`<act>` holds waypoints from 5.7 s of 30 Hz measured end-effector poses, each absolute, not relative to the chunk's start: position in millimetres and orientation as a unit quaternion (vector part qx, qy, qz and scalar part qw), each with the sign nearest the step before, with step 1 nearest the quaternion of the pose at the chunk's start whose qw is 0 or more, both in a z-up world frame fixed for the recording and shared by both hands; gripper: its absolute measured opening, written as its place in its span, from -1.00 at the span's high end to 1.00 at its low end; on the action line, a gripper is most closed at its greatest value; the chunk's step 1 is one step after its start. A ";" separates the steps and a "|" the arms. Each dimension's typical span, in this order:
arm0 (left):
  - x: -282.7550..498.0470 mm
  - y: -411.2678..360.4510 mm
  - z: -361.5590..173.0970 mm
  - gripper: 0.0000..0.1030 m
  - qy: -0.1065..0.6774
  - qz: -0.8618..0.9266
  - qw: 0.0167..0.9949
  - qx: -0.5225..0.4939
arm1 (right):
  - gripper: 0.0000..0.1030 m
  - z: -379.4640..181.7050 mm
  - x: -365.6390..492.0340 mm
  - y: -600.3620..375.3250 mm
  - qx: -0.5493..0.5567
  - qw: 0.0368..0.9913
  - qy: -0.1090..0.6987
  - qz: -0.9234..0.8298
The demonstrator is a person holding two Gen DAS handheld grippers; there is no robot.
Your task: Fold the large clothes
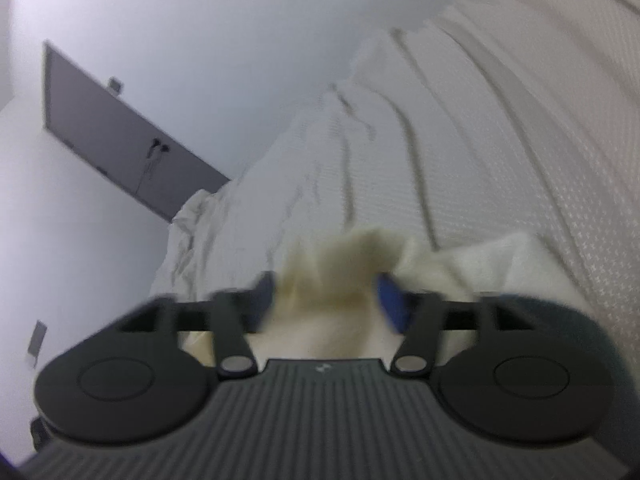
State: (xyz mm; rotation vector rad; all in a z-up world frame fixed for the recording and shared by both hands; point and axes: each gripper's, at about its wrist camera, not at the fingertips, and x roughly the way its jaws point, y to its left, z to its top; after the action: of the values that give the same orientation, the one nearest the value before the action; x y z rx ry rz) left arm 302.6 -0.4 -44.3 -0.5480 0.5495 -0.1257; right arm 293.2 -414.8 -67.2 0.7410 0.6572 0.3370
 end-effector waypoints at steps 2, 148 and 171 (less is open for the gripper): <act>289.7 -11.0 -34.8 -0.21 0.261 -0.066 0.933 -0.240 | -0.37 -57.7 283.2 -405.8 0.336 0.870 0.310 0.182; 69.3 -9.9 -49.0 0.33 0.270 0.006 0.869 -0.415 | 0.31 -85.5 94.6 -396.8 0.456 0.848 0.265 0.052; -51.2 -9.4 4.0 0.31 0.237 -0.035 0.890 -0.387 | 0.48 -50.6 0.5 -427.6 0.443 0.866 0.203 0.110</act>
State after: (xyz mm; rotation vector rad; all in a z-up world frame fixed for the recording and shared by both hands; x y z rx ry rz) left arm -51.2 -9.4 4.0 -0.8041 0.4911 -0.0733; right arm 0.5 -427.6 -50.6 0.9282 0.4260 0.2308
